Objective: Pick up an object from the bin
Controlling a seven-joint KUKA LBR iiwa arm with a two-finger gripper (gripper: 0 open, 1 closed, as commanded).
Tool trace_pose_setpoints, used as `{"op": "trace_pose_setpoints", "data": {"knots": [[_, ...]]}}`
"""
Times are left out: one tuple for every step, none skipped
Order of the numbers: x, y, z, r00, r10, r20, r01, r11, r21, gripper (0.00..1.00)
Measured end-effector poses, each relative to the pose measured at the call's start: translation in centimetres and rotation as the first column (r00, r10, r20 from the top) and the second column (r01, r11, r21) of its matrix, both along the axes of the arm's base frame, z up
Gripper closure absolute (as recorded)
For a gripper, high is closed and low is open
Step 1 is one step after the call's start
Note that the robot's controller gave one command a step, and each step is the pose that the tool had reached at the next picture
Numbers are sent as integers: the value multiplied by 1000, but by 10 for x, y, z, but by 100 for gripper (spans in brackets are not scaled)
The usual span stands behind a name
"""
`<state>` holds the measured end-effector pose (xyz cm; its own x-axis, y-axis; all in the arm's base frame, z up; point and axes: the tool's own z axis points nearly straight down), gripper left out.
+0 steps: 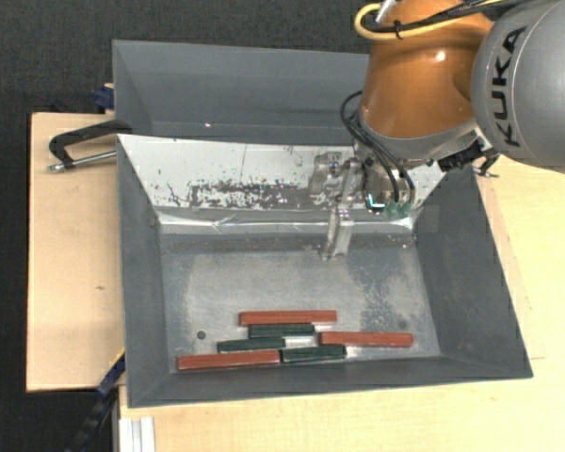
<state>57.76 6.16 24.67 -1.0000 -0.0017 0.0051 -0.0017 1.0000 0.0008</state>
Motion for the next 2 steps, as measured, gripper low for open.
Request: {"op": "trace_pose_setpoints", "data": {"knots": [[1,0,5,1000,-1,9,1,1000,1,0],[-38,-86,-151,1000,-29,9,29,1000,0,100]]}}
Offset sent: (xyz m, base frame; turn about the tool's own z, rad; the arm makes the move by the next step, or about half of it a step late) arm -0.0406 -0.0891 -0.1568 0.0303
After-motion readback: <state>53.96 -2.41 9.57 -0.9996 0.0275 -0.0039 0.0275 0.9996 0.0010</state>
